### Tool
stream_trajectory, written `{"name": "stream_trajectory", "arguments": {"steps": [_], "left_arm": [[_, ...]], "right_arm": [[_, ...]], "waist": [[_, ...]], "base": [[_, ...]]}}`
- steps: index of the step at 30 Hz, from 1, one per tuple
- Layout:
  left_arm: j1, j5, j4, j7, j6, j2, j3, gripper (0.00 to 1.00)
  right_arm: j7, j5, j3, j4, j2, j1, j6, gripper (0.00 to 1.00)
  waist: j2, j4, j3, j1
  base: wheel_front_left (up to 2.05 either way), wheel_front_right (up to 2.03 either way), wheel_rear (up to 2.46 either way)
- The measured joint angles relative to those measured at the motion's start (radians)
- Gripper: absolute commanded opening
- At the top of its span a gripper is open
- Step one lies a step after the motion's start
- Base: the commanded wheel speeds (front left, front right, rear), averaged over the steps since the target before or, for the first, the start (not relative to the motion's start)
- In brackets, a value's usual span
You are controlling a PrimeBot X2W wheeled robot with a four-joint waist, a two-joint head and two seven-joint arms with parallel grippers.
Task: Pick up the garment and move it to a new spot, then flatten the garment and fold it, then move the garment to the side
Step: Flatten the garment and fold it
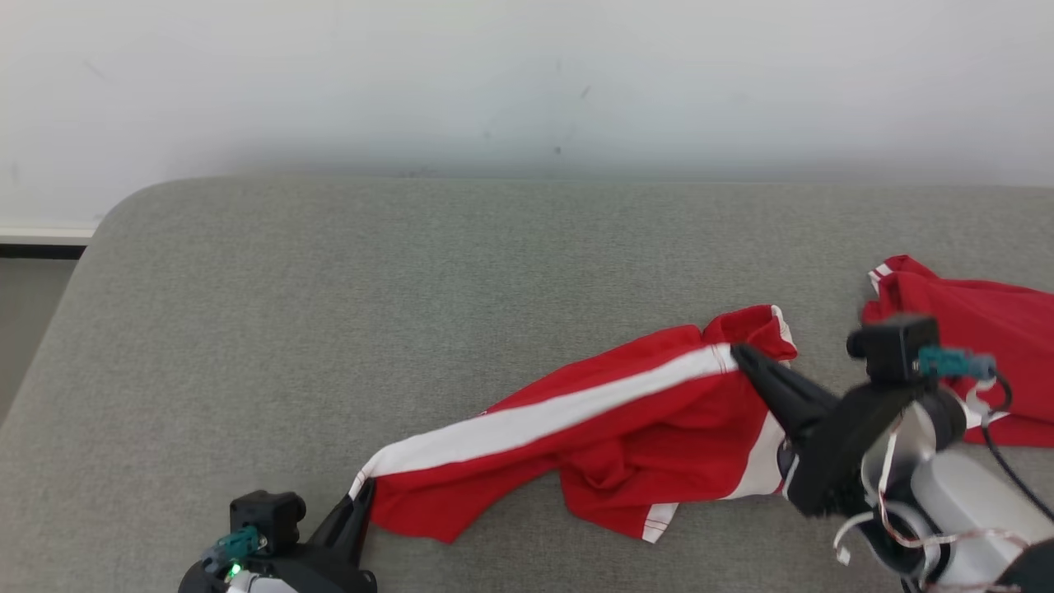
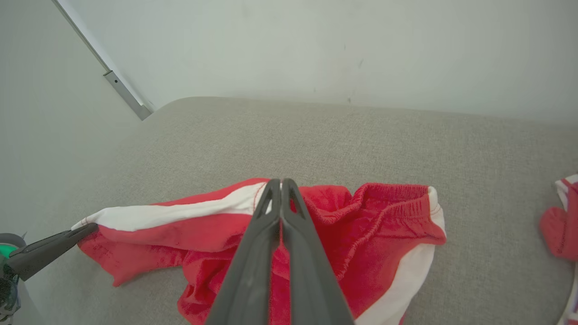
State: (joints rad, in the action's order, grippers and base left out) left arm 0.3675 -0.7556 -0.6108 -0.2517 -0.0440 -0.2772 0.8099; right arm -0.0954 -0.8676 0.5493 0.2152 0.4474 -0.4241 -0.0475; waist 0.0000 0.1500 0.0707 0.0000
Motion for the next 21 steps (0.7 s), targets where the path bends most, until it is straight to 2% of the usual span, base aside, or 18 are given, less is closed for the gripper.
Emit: {"name": "stream_trajectory", "arguments": {"steps": [6, 7, 10, 11, 21], "left_arm": [[-0.034, 0.0, 0.026, 0.0, -0.001, -0.002, -0.001, 0.0], [-0.034, 0.0, 0.03, 0.0, -0.001, -0.001, -0.001, 0.0], [-0.03, 0.005, 0.039, 0.0, -0.001, 0.01, 0.001, 0.0], [-0.03, 0.007, 0.041, 0.0, -0.001, 0.016, 0.001, 0.0], [-0.012, 0.017, 0.049, 0.0, 0.0, 0.023, -0.004, 0.0]], "right_arm": [[0.02, -0.039, -0.004, -0.023, 0.014, 0.135, 0.004, 0.0], [0.024, -0.041, -0.006, -0.028, 0.015, 0.143, 0.004, 0.05], [0.035, -0.055, -0.021, -0.037, 0.019, 0.154, 0.005, 0.92], [0.035, -0.058, -0.028, -0.043, 0.021, 0.154, 0.01, 1.0], [0.024, -0.108, -0.032, -0.092, 0.03, 0.192, 0.012, 1.0]], "waist": [[0.0, -0.045, -0.005, 0.0], [0.0, -0.05, -0.004, 0.0], [0.0, -0.06, 0.002, 0.0], [0.0, -0.061, 0.004, 0.0], [0.0, -0.062, 0.014, 0.0]], "base": [[0.0, 0.0, 0.0], [0.0, 0.0, 0.0], [0.0, 0.0, 0.0], [0.0, 0.0, 0.0], [0.0, 0.0, 0.0]]}}
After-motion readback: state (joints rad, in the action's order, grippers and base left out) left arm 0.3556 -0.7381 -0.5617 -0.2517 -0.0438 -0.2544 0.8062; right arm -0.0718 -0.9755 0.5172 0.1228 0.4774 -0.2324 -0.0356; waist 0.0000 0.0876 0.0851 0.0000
